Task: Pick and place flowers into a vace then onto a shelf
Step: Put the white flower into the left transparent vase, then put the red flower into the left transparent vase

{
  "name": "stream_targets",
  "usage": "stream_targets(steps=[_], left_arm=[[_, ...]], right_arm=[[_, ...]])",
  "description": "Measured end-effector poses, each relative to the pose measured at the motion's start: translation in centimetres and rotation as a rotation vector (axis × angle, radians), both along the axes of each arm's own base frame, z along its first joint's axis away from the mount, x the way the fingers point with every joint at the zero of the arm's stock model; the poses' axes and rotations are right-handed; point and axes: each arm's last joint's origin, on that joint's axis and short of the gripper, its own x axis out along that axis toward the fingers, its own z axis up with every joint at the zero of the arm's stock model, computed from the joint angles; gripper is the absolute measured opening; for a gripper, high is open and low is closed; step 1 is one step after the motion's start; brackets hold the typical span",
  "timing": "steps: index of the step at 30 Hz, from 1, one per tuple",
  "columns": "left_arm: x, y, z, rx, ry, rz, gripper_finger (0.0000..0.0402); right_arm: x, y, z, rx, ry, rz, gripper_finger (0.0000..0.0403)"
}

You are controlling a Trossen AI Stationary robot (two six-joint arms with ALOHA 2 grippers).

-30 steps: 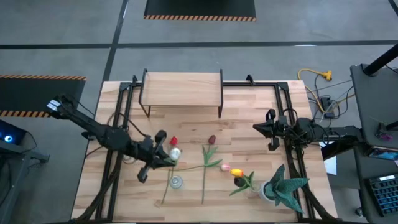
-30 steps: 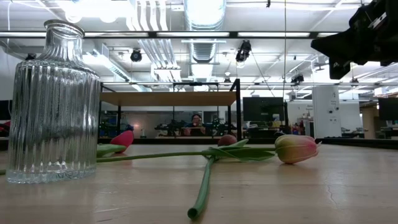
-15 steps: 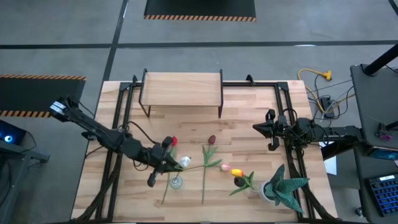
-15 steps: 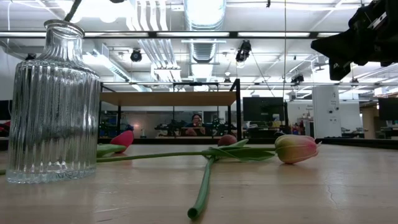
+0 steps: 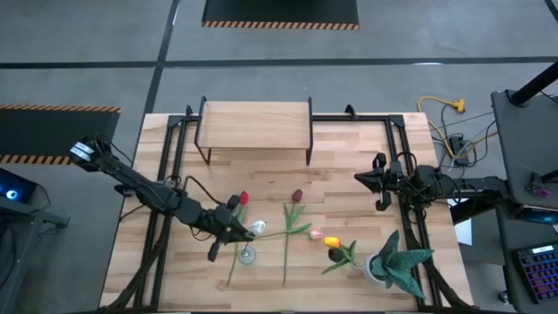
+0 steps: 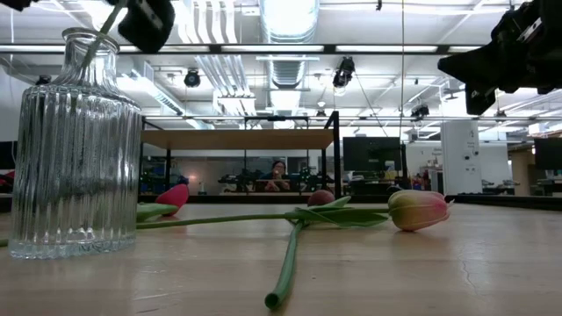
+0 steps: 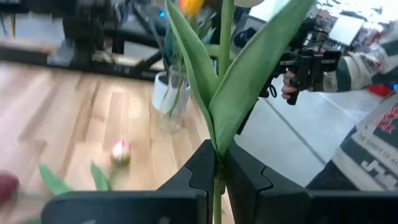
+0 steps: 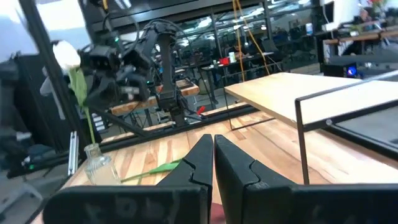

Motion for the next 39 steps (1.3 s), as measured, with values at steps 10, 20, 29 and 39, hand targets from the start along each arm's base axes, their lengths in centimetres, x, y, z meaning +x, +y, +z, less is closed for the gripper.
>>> stream_targets(steps=[10, 20, 29, 39], left_arm=[[-0.1, 0.1, -0.5, -0.03, 0.024, 0.009, 0.0104], [-0.6, 0.1, -0.5, -0.096, 0.087, -0.063, 0.0162], [-1.8, 0.8, 0.4, -0.112, 0.097, -0.06, 0.0163], [-4.0, 2.3, -0.8, -0.217, 0.366, 0.15, 0.0163]], right_arm=[[0.0, -0.1, -0.1, 0.031, 0.009, -0.023, 0.0008], [0.0, -0.1, -0.2, 0.031, 0.015, -0.023, 0.0009], [0.0, -0.1, -0.2, 0.031, 0.016, -0.023, 0.0009], [0.0, -0.1, -0.2, 0.031, 0.015, -0.023, 0.0009]])
